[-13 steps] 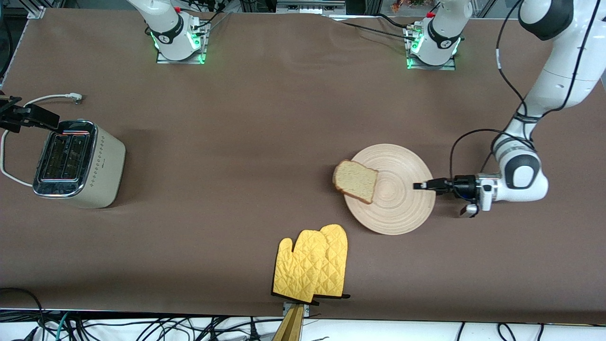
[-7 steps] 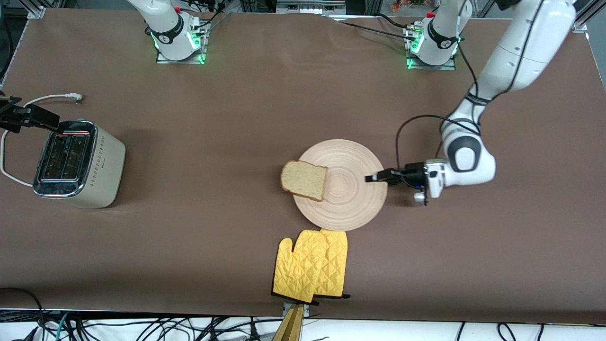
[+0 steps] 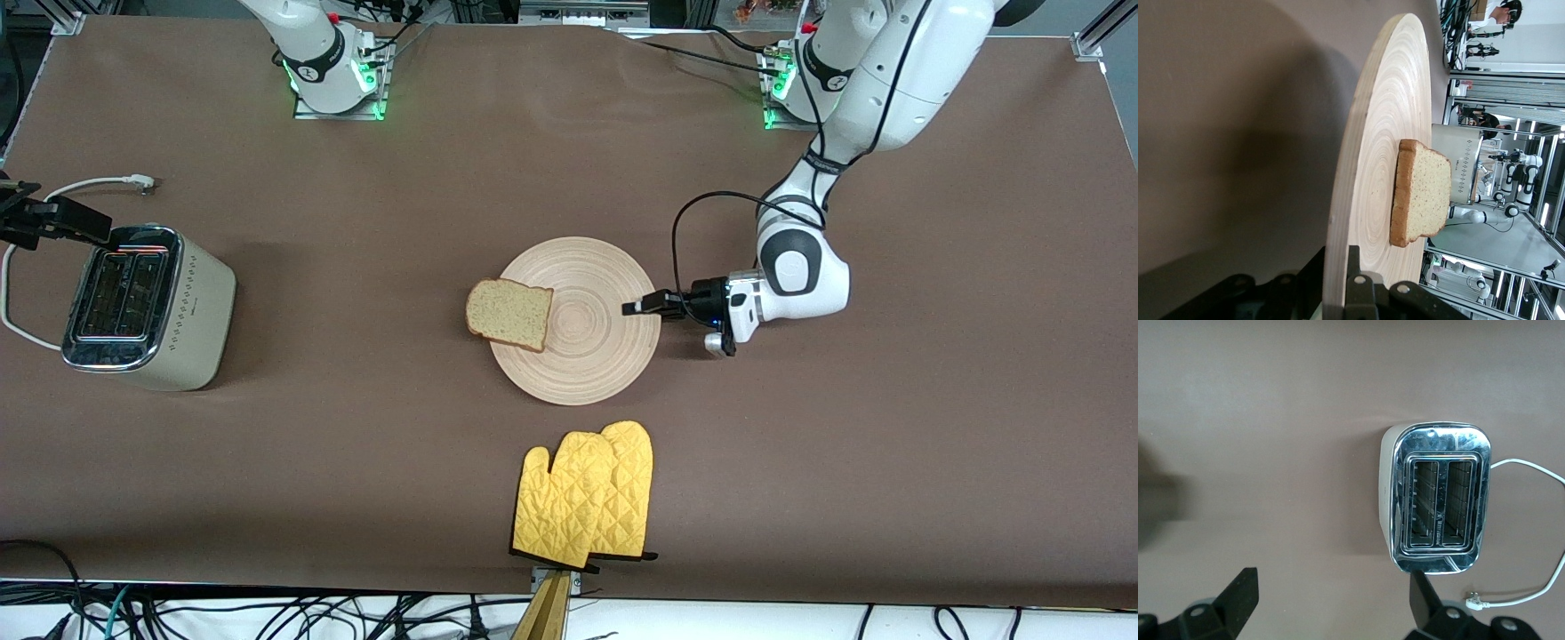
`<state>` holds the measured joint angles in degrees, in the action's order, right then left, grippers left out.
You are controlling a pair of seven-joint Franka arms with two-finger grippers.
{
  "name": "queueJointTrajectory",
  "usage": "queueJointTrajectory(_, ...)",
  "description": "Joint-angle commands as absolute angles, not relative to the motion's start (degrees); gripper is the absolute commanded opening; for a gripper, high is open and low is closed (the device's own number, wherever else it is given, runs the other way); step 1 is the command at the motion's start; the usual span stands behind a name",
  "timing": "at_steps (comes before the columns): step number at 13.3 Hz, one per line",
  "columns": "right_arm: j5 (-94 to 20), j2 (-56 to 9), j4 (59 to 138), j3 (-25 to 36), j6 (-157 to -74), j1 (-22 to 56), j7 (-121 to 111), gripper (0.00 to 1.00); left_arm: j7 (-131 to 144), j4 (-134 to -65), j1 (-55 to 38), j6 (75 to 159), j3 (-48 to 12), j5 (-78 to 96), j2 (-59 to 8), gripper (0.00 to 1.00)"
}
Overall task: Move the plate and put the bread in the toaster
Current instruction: 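Slide the plate with the left gripper toward the table center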
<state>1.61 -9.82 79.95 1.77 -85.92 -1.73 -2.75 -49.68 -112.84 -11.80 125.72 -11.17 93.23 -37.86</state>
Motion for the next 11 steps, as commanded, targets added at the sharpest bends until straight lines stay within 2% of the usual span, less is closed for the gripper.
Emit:
queueJointTrajectory(1,0.62,-10.37,78.4,1.67,-85.43,-2.2,-3.43,1.0,-52.19,-113.12,-16.07,128.57,-10.11,99.12,-38.4,0.0)
queueJointTrajectory(11,0.79,-10.46,78.66,1.67,-84.82,-2.11,-2.55,1.0,-55.64,-112.32,-20.13,130.52,-10.02,105.82,-40.6,0.0)
